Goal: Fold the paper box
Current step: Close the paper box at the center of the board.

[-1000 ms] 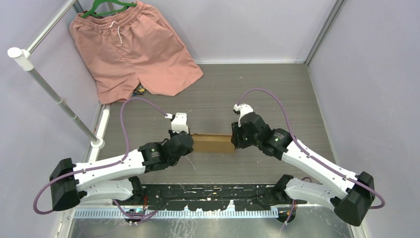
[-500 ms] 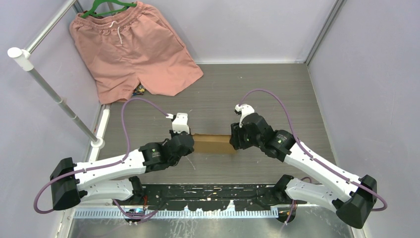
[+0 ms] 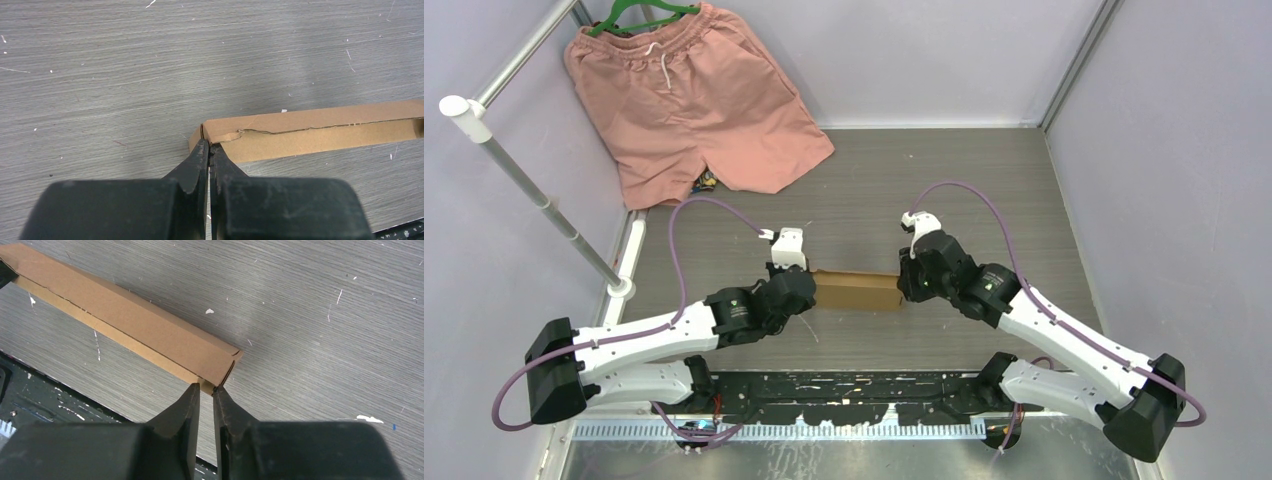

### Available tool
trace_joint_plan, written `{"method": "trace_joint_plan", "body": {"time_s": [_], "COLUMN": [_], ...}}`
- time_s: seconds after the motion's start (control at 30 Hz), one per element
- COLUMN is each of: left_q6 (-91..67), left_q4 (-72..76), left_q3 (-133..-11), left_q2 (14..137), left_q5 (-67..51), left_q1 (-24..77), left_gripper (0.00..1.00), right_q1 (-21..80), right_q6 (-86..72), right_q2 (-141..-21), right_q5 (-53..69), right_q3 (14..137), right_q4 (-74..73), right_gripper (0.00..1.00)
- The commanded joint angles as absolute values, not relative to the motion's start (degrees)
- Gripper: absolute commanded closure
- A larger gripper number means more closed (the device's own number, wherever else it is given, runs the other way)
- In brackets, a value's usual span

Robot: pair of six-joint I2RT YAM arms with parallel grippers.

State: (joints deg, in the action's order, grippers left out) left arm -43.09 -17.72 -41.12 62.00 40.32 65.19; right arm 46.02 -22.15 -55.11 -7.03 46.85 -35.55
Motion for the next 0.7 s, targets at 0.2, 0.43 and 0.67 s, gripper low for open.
{"method": "trace_joint_plan", "body": {"time_s": [0.2,0.43,0.67], "left_q6": [-45.15,-45.52,-45.62], "left_q4": [-20.8,-20.91,-21.15], "left_q3": [-40.43,-40.36,-40.67], "left_q2": [63.81,64.15,64.76], "left_q5": [33.83,33.92,34.01], "left_q1": [66.94,67.07,67.07], "left_gripper": [1.0,1.0,1.0], "right_q1": [46.8,46.83,46.82], "right_q6": [-25.4,-25.7,-25.41], "right_q2": [-53.72,-53.46,-52.36], "right_q5": [-3.58,-4.37,-3.54], "right_q3": [45.38,44.36,44.39], "right_q4": [-30.05,-30.41,-30.69], "right_gripper": [0.88,0.94,0.83]}}
